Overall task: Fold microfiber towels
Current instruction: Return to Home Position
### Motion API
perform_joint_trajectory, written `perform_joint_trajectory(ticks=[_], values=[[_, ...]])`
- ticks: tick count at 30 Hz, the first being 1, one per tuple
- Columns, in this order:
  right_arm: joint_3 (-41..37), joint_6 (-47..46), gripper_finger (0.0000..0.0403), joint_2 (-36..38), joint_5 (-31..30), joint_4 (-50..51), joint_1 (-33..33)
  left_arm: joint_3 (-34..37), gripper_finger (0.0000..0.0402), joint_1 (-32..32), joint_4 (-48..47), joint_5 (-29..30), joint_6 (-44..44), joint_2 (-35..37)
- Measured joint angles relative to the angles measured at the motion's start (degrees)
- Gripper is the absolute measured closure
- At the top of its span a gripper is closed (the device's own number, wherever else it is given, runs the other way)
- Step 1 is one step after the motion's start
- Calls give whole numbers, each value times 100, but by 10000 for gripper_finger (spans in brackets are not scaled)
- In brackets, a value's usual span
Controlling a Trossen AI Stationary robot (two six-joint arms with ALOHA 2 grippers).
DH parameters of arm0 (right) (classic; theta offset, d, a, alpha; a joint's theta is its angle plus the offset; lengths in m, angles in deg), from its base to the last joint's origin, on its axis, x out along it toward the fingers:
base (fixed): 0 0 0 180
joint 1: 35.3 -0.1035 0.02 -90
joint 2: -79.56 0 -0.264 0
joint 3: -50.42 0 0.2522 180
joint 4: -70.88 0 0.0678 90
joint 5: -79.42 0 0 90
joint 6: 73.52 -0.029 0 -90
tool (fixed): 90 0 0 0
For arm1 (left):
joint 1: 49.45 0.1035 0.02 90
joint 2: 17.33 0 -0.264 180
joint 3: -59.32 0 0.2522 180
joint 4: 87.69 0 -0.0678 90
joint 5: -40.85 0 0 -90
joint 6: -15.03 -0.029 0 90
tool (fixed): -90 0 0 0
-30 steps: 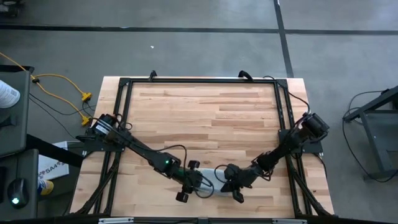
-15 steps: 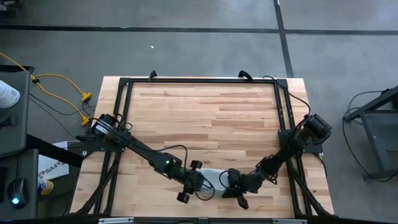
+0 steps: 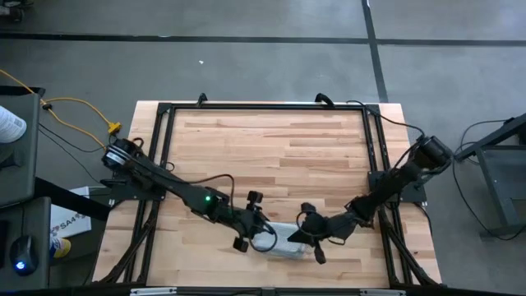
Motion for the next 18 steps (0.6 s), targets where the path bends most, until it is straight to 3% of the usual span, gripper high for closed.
perform_joint_trajectory(ticks=[5, 10, 18], values=[[0, 161, 401, 806, -1011, 748, -203, 113, 259, 6, -336, 95, -18, 393], [-2, 187, 401, 1613, -1971, 1773, -489, 808, 259, 8, -187, 163, 69, 1050], [-45, 271, 400, 2504, -2508, 2603, -766, 2522, 259, 11, 1116, 205, 137, 2518]])
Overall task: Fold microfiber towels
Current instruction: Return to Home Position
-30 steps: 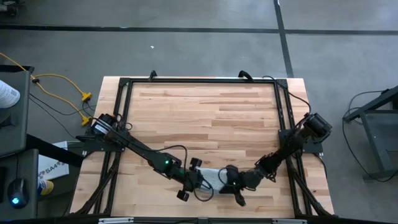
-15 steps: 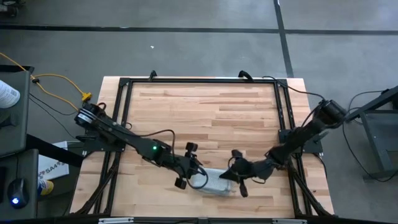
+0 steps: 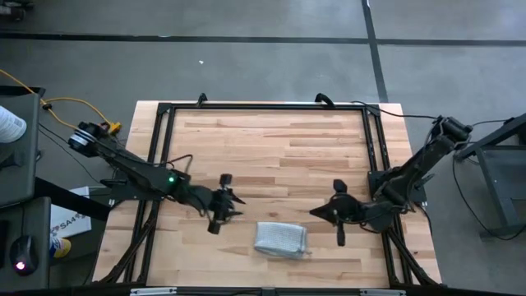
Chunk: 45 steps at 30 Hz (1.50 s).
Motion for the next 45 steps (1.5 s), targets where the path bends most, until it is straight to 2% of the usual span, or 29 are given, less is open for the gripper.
perform_joint_trajectory(ticks=[6, 11, 16, 19, 23, 29, 35, 41, 45], values=[[-534, 163, 400, 826, 175, -99, -70, 582, 259, 0, 267, 39, 19, 862], [-1509, 123, 400, 1915, 610, -847, -66, 822, 259, -2, 35, 331, 28, 1329], [-2416, 369, 400, 2900, 1186, -1979, -67, 831, 259, -4, -523, 422, 173, 1526], [-2720, 377, 400, 3508, 1442, -1975, -72, 815, 259, -4, -500, 423, 299, 1526], [-2744, 332, 400, 4067, 1843, -1785, -134, 819, 259, 49, -621, 421, 302, 1535], [-2742, 523, 400, 4688, 2582, -1766, -373, 1236, 259, 517, -441, 342, 614, 1561], [-2740, 768, 400, 4959, 2443, -1741, -473, 1786, 259, 941, 531, -609, 461, 1574], [-2934, 670, 400, 4942, 2392, -1880, -479, 1905, 259, 1214, 680, -1034, 548, 1573], [-3540, 644, 400, 4935, 2304, -2740, -479, 1905, 259, 1203, 746, -1111, 487, 1574]])
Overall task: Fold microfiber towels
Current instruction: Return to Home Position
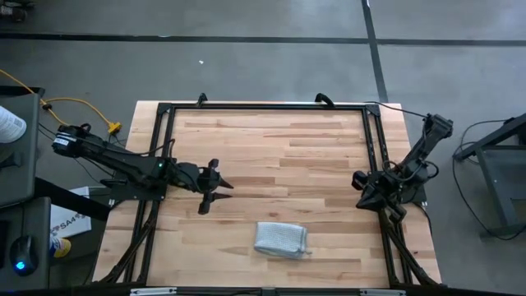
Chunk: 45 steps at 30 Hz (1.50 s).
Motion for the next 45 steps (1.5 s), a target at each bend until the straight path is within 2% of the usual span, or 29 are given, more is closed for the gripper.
perform_joint_trajectory(ticks=[2, 11, 16, 29, 37, 41, 45], values=[[-249, 35, 400, 5, 31, -441, 0, 0, 259, -7, 57, -2, -4, 0], [-255, 160, 400, -44, 400, -162, 0, 0, 259, -7, 68, -61, -42, 0], [-257, 142, 401, -44, 611, 376, 0, 0, 259, -7, 69, -62, -42, -2], [-261, 114, 401, -33, 610, 2232, 0, 0, 259, -7, 73, -161, -40, 12], [-264, -94, 401, 111, 655, 3147, 0, 0, 259, -7, 263, -667, -88, 20], [-266, 120, 401, 185, 1134, 3238, 2, 0, 259, -7, 295, -838, -51, 20], [-267, 325, 401, 238, 1989, 3406, 2, 0, 259, -9, 354, -1203, -61, 20]])
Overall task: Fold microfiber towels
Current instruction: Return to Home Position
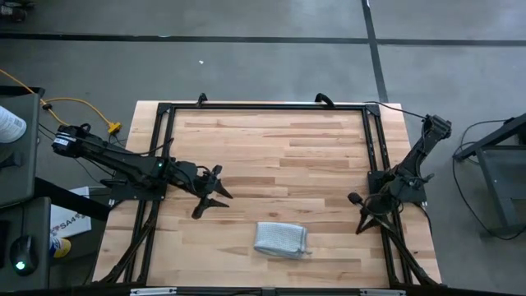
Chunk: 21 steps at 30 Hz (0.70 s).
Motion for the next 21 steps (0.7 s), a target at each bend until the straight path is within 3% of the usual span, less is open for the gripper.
perform_joint_trajectory(ticks=[4, 21], values=[[-3, 129, 401, 50, 329, -6, 0, 0, 259, -2, 42, -146, 2, 0], [-5, -190, 400, -28, 289, -5, -2, 0, 259, -2, 216, -404, -131, 0]])
